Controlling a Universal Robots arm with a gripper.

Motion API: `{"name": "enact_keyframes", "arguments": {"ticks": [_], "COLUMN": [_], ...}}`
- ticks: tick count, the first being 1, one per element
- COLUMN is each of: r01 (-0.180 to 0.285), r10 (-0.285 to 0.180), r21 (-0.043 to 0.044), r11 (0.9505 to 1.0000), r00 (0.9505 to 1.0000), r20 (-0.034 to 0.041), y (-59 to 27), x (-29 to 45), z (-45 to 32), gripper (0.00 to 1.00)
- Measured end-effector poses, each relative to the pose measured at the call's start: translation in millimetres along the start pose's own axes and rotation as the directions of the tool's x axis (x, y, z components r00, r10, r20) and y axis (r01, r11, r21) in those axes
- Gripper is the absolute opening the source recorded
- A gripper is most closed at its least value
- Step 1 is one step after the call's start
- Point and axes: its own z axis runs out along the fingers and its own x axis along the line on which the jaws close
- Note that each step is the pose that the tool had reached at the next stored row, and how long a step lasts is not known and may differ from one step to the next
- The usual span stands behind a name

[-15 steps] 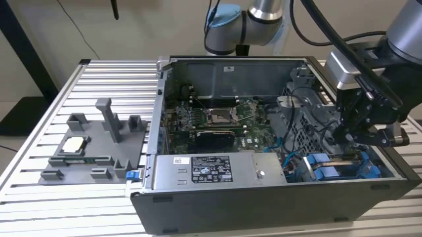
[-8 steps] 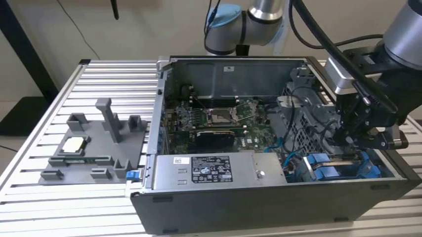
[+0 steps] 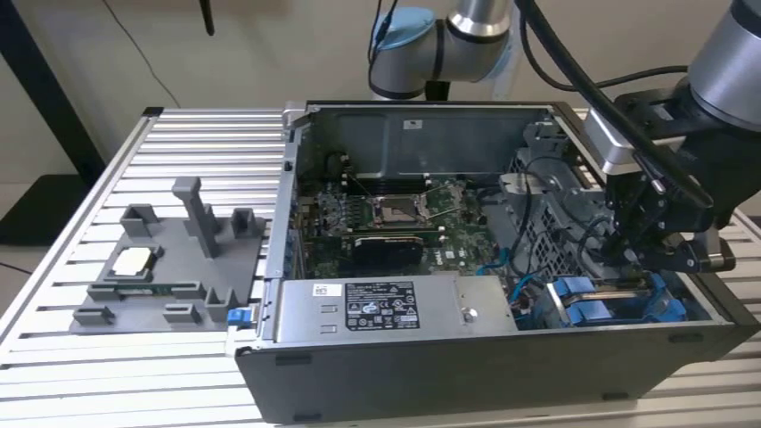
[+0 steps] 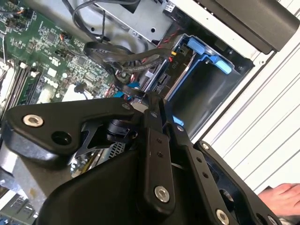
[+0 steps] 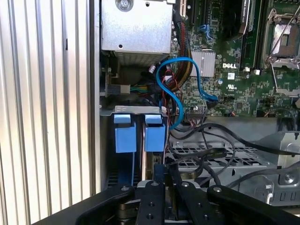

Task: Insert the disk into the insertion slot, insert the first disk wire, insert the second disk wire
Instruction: 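Insert the second disk wire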

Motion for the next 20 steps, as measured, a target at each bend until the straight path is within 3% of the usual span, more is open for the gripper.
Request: {"name": "enact_keyframes", "arguments": {"ticks": [6, 13, 18, 20], "r01": [0.000, 0.001, 0.004, 0.006], "r10": [0.000, -0.001, -0.004, -0.005], "r21": [0.0007, 0.0091, 0.0311, 0.0408], "r11": [1.0000, 1.0000, 0.9995, 0.9992], "r00": [1.0000, 1.0000, 1.0000, 1.0000], "r20": [0.0000, 0.0000, -0.0011, -0.0049], "y": [0.1, 0.4, 0.8, 0.9], "x": [0.1, 0.6, 1.1, 1.3], "z": [1.3, 4.4, 8.2, 9.9], "gripper": [0.16, 0.16, 0.16, 0.16]}}
